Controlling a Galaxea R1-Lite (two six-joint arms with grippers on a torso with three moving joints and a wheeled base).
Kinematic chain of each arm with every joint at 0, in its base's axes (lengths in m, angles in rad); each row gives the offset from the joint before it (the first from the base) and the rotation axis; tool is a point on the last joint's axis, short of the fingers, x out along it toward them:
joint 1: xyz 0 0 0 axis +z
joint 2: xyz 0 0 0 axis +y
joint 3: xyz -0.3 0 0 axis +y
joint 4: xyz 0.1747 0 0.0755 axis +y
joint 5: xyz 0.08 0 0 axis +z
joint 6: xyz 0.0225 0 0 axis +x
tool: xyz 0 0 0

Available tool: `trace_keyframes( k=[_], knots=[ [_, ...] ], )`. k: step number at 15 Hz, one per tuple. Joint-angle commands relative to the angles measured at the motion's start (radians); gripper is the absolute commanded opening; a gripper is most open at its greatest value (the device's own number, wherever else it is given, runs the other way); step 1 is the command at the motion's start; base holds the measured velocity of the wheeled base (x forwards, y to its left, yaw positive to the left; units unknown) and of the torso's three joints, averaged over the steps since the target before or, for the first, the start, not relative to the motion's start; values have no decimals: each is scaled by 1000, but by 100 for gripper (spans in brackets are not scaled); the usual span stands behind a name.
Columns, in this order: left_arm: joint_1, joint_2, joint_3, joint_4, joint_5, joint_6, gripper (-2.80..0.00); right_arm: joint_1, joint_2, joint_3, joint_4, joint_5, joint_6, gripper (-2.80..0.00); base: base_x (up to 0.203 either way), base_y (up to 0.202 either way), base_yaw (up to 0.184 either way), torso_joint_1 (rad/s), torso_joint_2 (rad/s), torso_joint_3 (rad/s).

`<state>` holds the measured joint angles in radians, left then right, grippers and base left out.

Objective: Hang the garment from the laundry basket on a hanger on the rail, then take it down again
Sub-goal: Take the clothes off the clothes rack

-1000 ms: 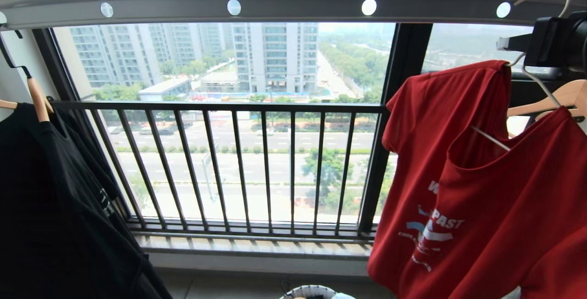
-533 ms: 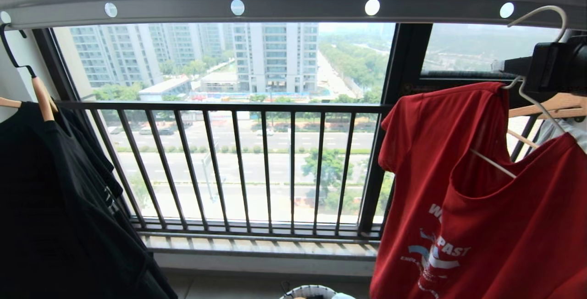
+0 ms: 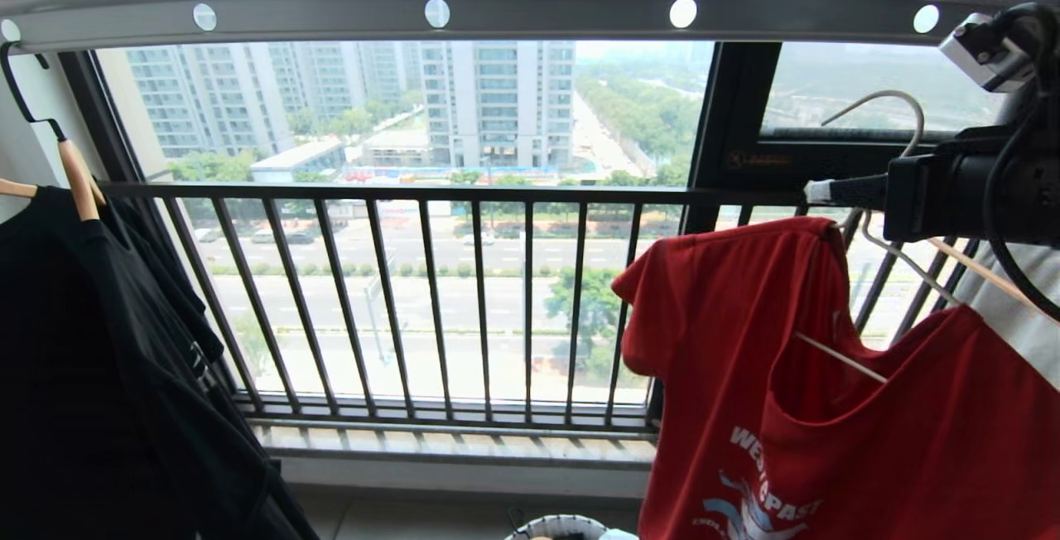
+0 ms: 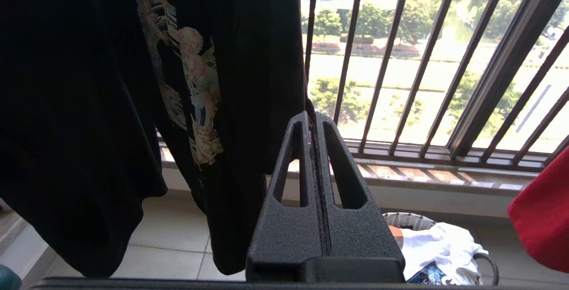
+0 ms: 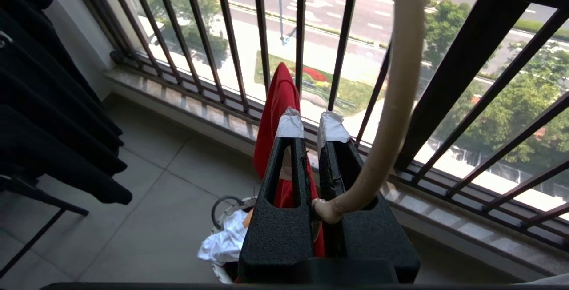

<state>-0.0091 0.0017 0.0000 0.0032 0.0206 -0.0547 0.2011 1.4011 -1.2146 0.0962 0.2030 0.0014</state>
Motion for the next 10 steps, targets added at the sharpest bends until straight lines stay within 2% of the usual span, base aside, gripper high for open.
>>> trace_keyframes(
  k=[1,10],
  knots=[
    [-1,0,0,0,1,-1,-280,12,38,4,-5,38,-13,-280,0,0,0,0,0,0],
    [0,0,0,0,1,-1,-280,148,182,-1,-158,47,-7,-280,0,0,0,0,0,0]
  ],
)
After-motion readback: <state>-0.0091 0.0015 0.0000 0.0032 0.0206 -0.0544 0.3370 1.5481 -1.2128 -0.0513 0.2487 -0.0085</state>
